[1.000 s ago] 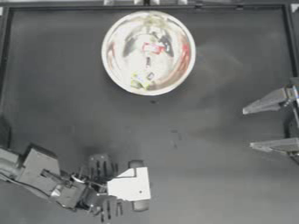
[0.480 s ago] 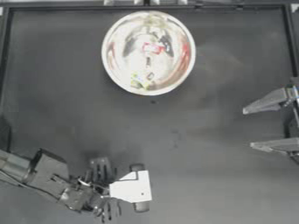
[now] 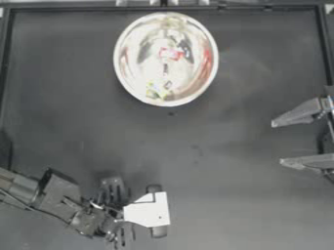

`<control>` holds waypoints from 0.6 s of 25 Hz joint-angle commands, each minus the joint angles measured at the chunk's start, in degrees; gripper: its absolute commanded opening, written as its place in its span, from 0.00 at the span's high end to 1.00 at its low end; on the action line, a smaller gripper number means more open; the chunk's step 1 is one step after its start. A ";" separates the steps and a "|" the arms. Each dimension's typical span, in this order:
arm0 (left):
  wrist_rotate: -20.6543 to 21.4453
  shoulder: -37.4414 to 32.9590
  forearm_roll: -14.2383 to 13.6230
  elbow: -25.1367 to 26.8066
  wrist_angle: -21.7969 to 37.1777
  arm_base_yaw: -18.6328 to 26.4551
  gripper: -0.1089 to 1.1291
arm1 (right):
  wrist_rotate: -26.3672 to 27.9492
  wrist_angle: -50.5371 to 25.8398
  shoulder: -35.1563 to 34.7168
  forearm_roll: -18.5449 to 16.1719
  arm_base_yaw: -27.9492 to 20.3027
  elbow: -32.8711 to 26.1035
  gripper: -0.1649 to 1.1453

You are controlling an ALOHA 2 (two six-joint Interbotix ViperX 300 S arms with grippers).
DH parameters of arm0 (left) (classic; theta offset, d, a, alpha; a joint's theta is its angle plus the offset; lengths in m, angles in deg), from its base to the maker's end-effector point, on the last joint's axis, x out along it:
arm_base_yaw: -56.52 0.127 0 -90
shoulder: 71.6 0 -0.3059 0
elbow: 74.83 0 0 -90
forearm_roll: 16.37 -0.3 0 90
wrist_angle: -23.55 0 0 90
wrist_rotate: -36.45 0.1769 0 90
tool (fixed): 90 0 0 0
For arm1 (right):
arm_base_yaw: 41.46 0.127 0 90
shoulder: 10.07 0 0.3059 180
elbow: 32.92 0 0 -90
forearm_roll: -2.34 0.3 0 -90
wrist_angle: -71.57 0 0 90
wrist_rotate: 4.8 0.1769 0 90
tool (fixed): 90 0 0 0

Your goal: Put candies in bowl

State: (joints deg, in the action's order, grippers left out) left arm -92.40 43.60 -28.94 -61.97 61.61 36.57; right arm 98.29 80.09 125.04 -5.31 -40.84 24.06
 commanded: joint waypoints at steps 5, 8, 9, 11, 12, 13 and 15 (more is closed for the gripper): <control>0.35 -1.23 0.09 -1.14 -0.53 -0.44 0.45 | 0.00 0.44 -0.62 0.18 0.00 -0.79 0.14; 0.44 -1.49 0.09 -1.14 -0.62 -0.44 0.64 | 0.00 0.44 -0.62 0.09 0.00 -0.70 0.14; 0.53 -1.67 0.09 -1.14 -0.62 -0.44 0.68 | 0.00 0.44 -0.62 0.09 0.00 -0.70 0.14; 0.79 -2.37 0.09 -1.14 -1.14 -0.44 0.70 | 0.00 0.44 -0.62 0.18 0.00 -0.70 0.14; 0.97 -2.81 0.09 -1.14 -1.41 -0.44 0.69 | 0.00 0.44 -0.62 0.18 0.00 -0.70 0.14; 0.97 -3.34 0.00 -1.05 -1.49 -0.44 0.69 | 0.00 0.44 -0.62 0.09 0.00 -0.70 0.14; 1.05 -4.66 -0.18 -0.79 -1.58 -0.35 0.69 | 0.00 0.44 -0.62 0.09 0.00 -0.70 0.14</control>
State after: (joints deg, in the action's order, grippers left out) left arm -91.44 43.51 -28.94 -62.15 60.29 36.04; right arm 98.29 80.09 125.04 -5.31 -40.84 24.14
